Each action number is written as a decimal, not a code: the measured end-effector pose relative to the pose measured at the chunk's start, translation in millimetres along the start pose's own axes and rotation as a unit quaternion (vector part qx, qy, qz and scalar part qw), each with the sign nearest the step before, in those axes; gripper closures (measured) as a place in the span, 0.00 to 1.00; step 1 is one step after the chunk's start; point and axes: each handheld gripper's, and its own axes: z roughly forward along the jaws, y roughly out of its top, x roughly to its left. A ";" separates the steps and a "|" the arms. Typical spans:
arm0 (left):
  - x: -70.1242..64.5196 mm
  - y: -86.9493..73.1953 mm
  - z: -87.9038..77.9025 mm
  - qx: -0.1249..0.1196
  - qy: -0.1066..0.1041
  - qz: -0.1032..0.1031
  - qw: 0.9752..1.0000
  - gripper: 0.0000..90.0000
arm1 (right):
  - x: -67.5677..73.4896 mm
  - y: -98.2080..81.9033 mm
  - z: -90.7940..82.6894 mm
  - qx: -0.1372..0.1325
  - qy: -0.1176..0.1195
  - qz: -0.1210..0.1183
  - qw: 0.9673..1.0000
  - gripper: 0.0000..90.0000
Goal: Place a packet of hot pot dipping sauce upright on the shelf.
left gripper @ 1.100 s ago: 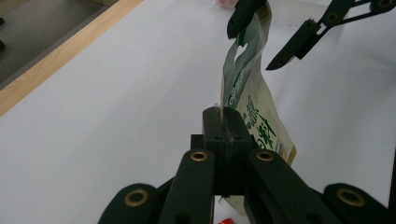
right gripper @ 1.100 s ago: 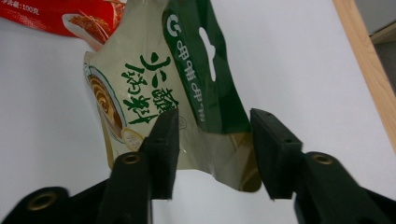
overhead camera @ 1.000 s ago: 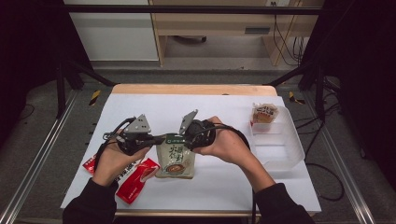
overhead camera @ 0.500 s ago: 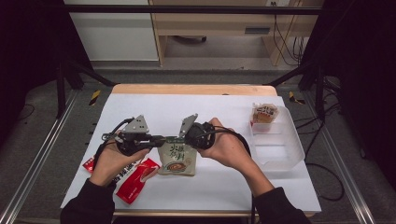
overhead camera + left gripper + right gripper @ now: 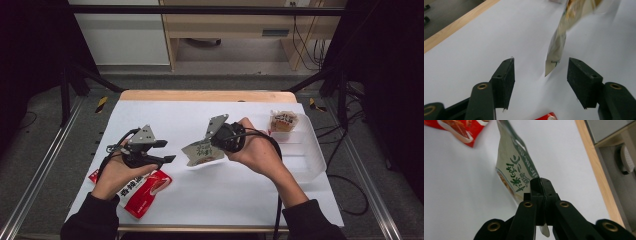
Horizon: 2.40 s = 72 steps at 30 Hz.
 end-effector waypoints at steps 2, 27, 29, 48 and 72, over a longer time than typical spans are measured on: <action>1.4 -1.5 0.3 0.001 0.003 -0.004 1.000 0.41 | -4.7 -3.1 -2.1 -0.005 -0.006 0.004 1.000 1.00; 19.7 -25.7 9.4 0.039 0.025 -0.043 0.998 0.15 | -30.7 -30.5 -43.8 -0.037 -0.053 0.052 0.997 1.00; 19.6 -26.1 9.5 0.040 0.025 -0.043 0.998 0.15 | -32.7 -32.7 -49.3 -0.039 -0.054 0.056 0.996 1.00; 22.2 -30.6 9.4 0.036 0.031 -0.049 0.998 0.10 | -56.2 -56.0 -96.7 -0.052 -0.089 0.104 0.989 1.00; 26.1 -35.0 7.4 0.031 0.041 -0.054 0.997 0.09 | -84.3 -102.2 -139.8 -0.071 -0.138 0.169 0.973 1.00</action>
